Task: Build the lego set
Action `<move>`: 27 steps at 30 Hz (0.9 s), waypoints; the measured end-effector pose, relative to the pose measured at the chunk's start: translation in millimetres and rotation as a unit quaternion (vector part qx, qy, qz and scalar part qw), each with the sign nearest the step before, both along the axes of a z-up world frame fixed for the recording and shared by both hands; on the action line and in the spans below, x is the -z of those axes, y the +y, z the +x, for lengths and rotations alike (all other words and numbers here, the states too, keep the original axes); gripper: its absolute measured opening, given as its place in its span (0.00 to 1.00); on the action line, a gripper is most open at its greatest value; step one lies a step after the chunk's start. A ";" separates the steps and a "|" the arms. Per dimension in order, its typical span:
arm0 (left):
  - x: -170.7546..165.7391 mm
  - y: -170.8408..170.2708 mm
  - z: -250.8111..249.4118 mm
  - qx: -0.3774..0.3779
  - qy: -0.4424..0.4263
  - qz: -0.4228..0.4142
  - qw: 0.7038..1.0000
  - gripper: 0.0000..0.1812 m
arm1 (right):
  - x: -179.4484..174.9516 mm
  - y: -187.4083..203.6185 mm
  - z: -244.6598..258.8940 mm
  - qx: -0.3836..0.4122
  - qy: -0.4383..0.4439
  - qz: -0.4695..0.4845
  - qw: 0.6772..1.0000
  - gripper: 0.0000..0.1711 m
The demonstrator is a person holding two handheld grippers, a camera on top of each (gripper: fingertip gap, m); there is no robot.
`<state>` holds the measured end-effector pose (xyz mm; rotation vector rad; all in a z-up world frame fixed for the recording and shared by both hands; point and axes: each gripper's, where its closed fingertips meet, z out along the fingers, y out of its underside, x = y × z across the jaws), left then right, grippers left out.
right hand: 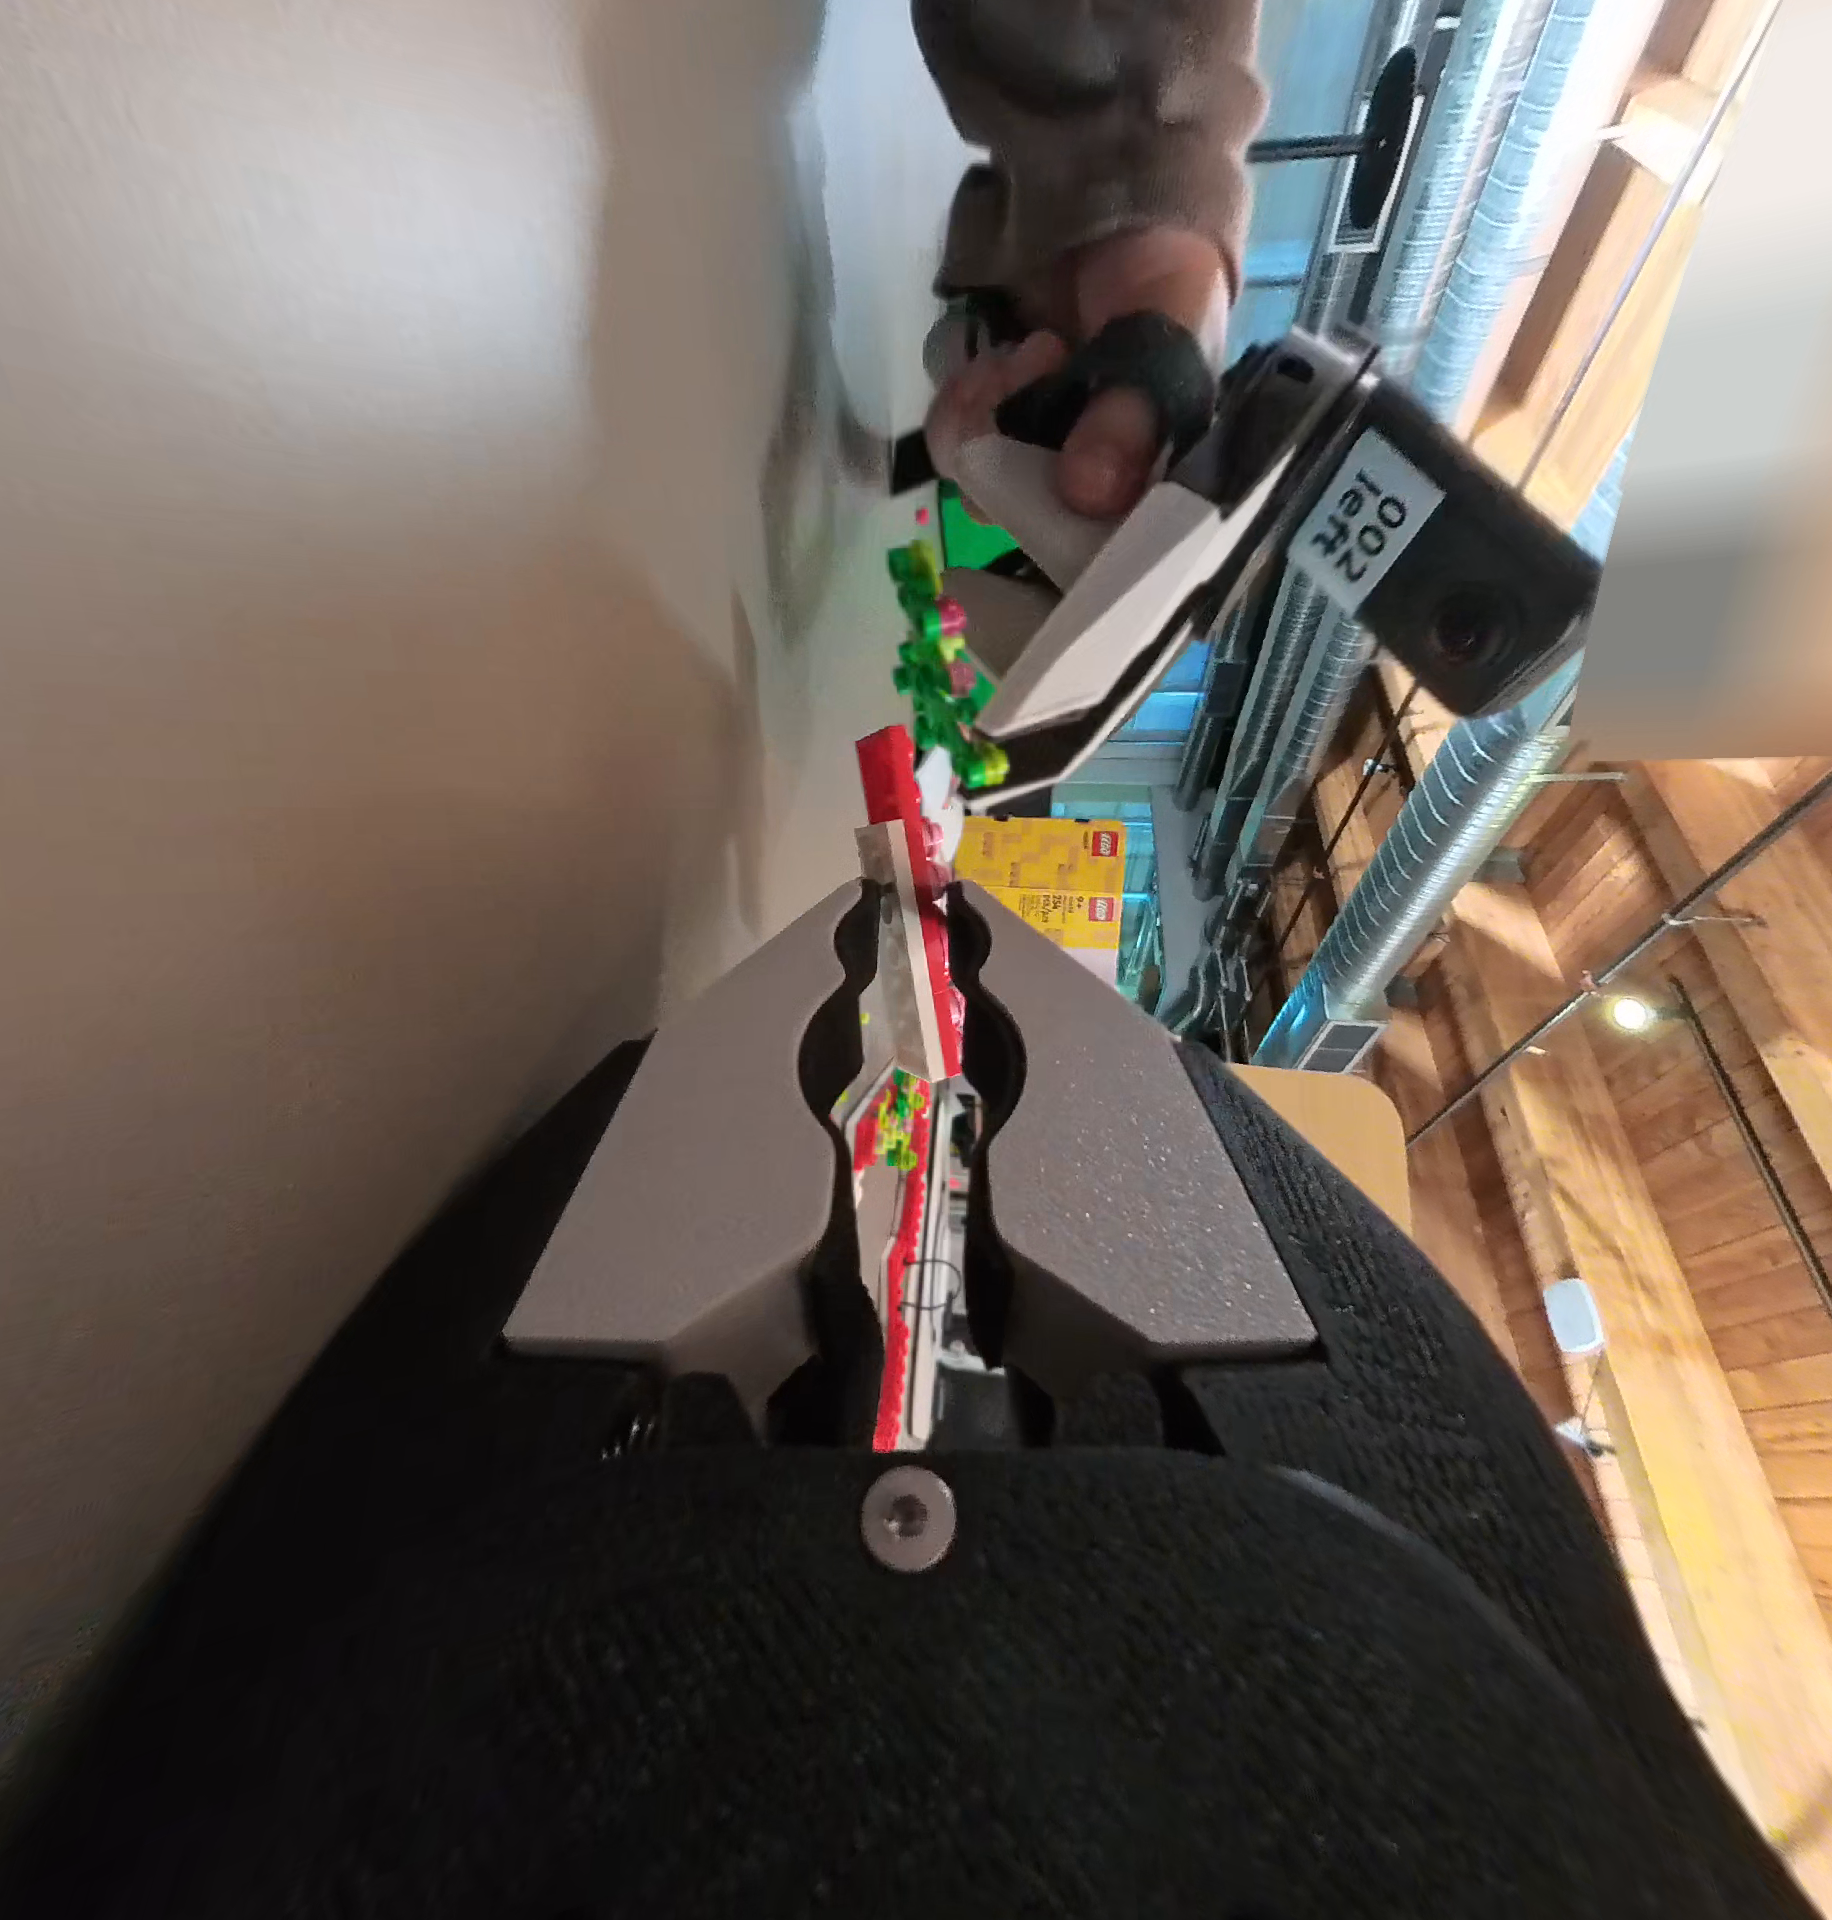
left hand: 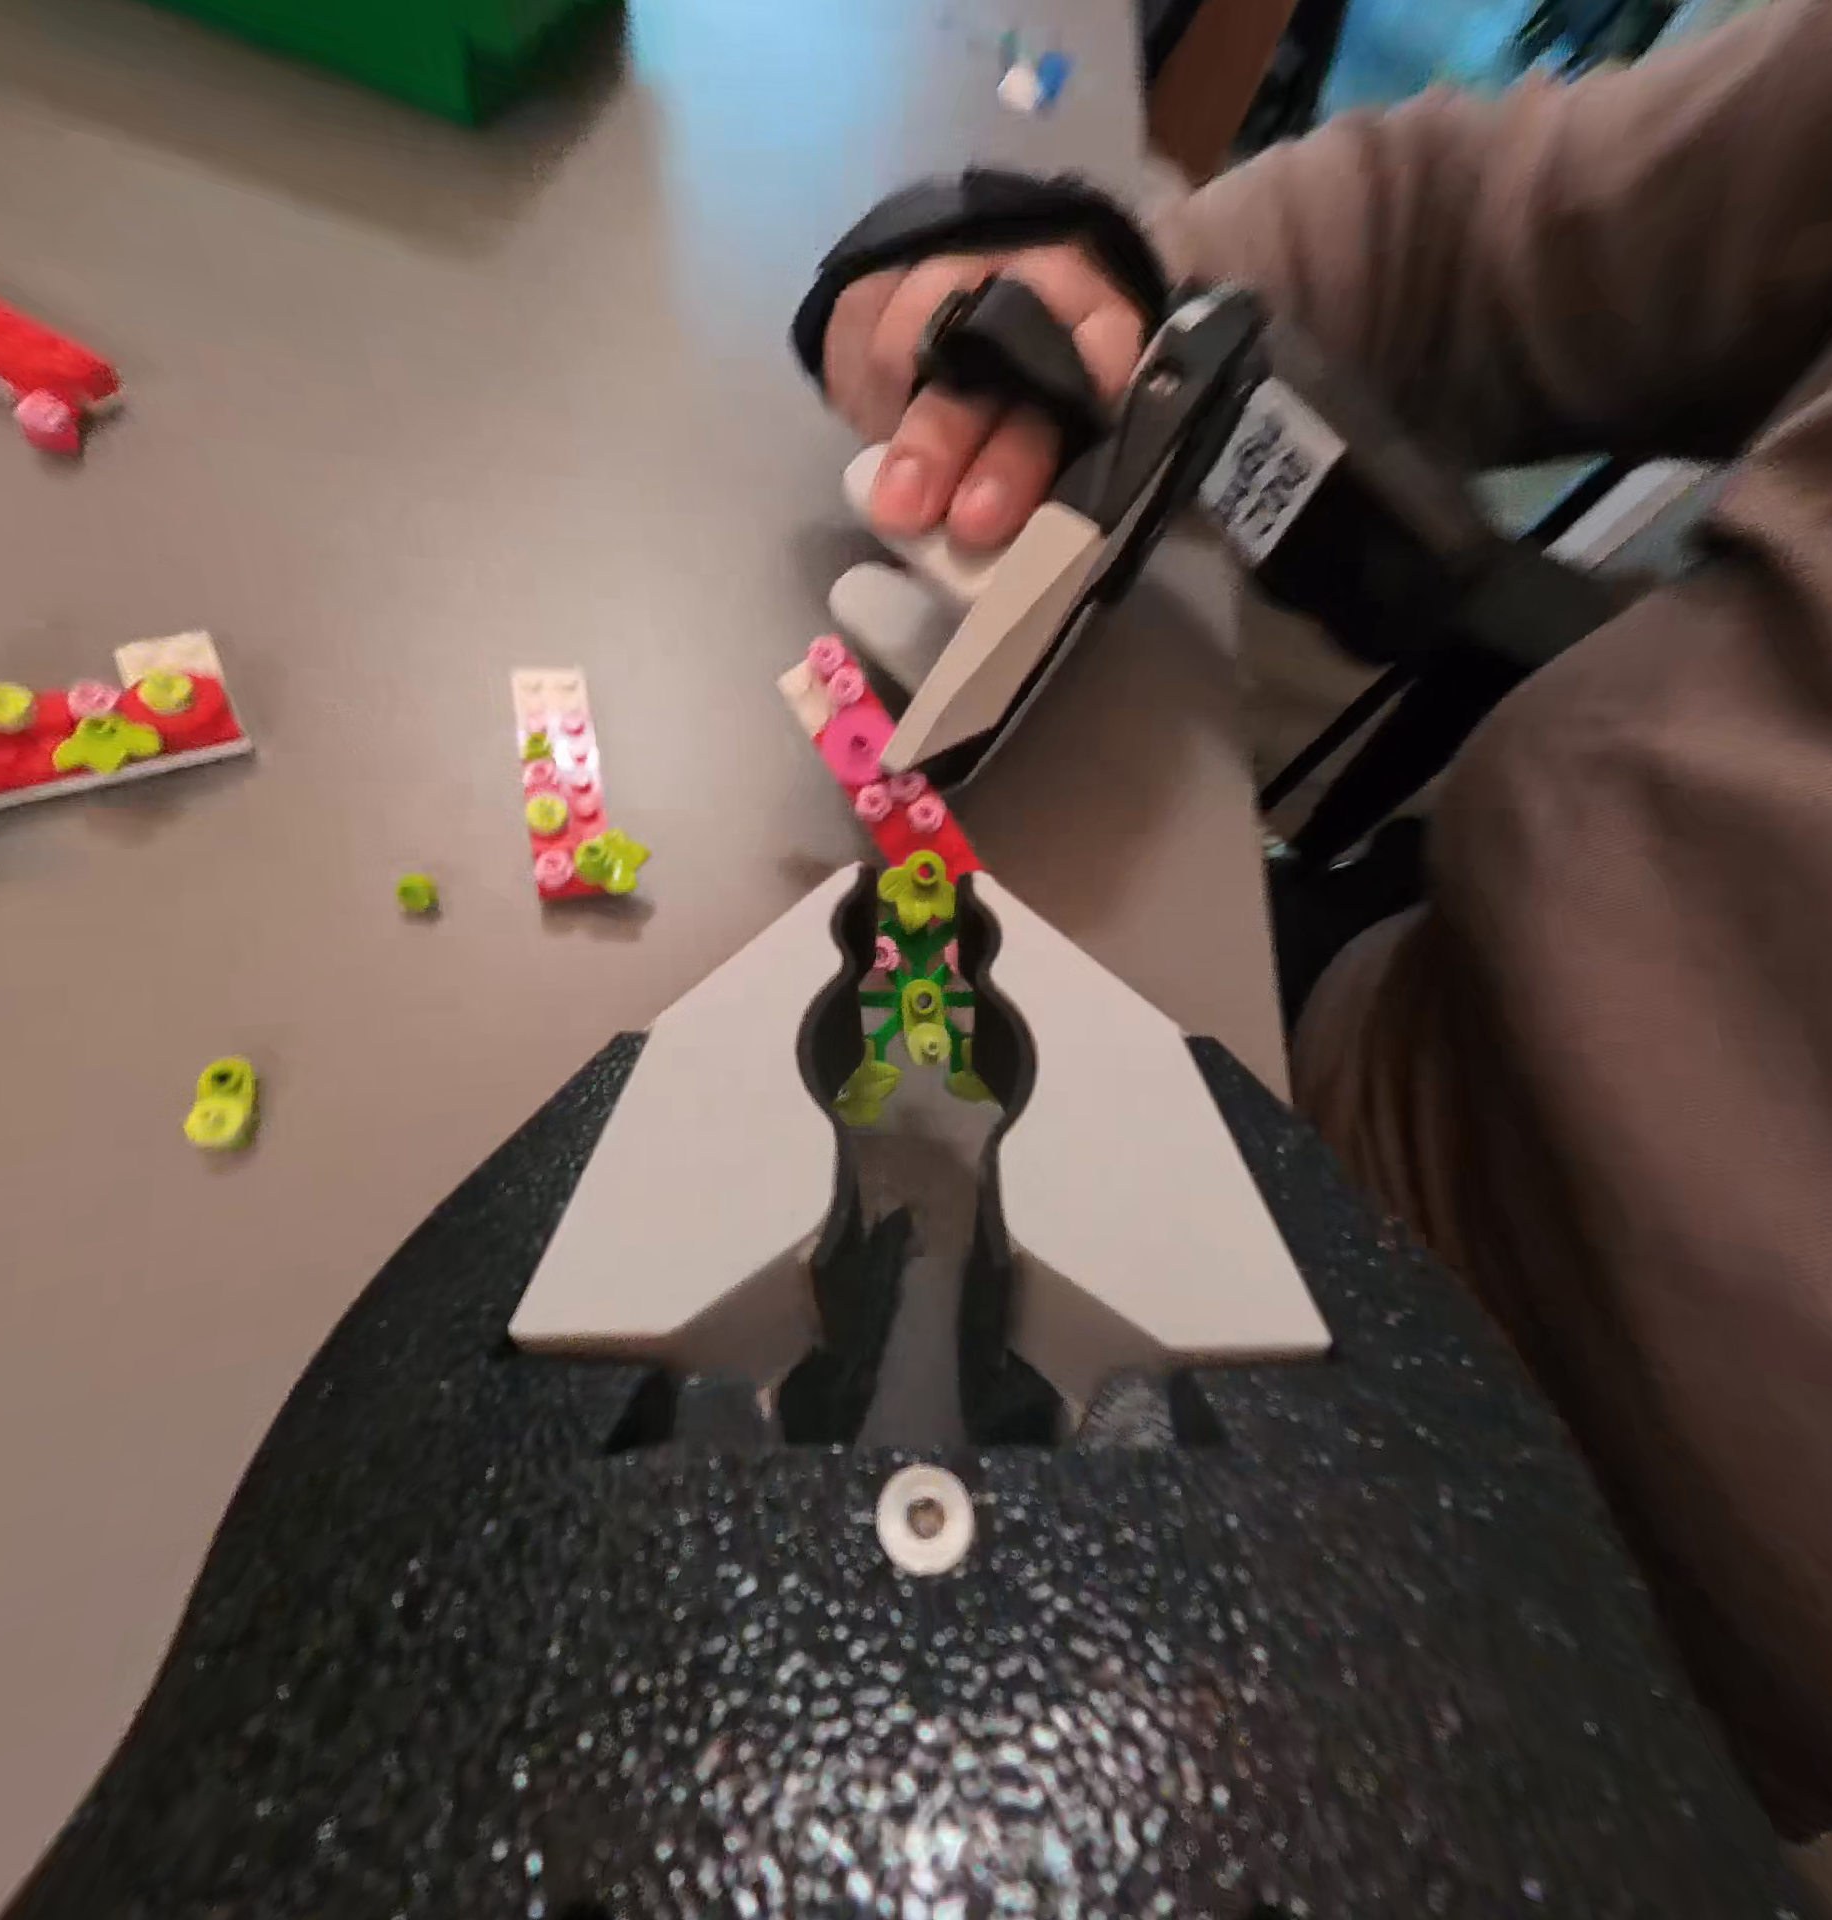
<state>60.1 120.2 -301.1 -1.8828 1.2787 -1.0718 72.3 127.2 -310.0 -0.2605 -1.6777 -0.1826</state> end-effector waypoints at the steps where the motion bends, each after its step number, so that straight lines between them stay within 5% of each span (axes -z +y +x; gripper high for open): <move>1: -3.1 2.2 1.4 0.008 -0.016 -0.016 1.000 0.07 | -1.1 1.0 -0.3 -0.004 0.003 -0.001 1.000 0.07; 7: -0.7 3.5 10.8 0.071 -0.053 -0.104 0.991 0.07 | -2.3 5.3 -2.8 -0.015 0.006 -0.016 1.000 0.06; 27: 10.9 12.7 7.4 0.090 -0.058 -0.157 0.982 0.07 | -1.4 5.9 -5.8 -0.022 -0.005 -0.048 0.999 0.06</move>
